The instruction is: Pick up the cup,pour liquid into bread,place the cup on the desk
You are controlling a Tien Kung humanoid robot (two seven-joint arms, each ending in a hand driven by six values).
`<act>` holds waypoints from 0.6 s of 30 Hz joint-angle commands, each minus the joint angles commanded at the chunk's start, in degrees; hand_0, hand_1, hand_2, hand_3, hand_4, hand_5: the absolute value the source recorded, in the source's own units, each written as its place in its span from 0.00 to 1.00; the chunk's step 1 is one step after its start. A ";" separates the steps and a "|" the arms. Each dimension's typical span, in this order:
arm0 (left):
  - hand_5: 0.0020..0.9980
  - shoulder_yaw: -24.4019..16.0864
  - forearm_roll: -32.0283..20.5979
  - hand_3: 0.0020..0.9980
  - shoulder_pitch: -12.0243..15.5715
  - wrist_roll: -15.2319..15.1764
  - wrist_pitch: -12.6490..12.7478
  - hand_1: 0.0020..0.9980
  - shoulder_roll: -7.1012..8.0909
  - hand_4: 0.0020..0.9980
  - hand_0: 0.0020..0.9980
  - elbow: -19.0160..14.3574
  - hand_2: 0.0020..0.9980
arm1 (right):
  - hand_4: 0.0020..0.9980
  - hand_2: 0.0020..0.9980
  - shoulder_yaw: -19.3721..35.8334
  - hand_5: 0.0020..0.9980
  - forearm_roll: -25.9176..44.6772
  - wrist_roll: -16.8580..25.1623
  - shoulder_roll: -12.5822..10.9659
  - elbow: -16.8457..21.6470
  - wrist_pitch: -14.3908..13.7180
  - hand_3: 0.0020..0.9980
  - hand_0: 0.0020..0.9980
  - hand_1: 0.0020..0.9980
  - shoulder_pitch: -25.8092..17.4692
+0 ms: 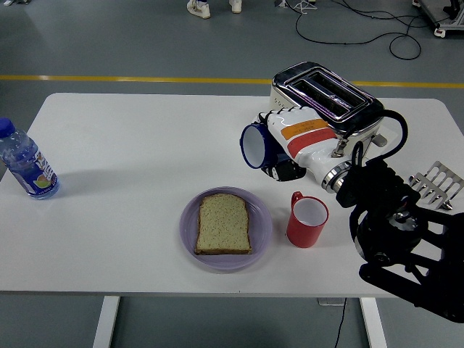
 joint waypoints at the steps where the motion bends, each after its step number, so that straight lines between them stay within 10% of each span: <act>1: 0.75 0.03 0.05 0.53 0.09 -0.01 0.00 0.60 0.04 0.29 0.65 0.01 0.59 | 0.58 0.56 2.41 0.00 2.04 0.99 -0.01 0.28 -2.17 0.56 0.46 0.45 -2.17; 10: 0.75 0.73 0.29 0.53 0.30 0.00 0.00 0.60 0.06 0.29 0.65 0.08 0.59 | 0.57 0.57 21.28 0.00 17.53 14.59 3.41 2.45 -18.77 0.56 0.47 0.46 -19.08; 18: 0.75 0.96 0.60 0.53 0.31 -0.02 0.02 0.60 0.14 0.29 0.65 0.13 0.59 | 0.56 0.56 33.76 0.00 36.20 29.73 5.23 2.62 -19.55 0.56 0.48 0.45 -30.68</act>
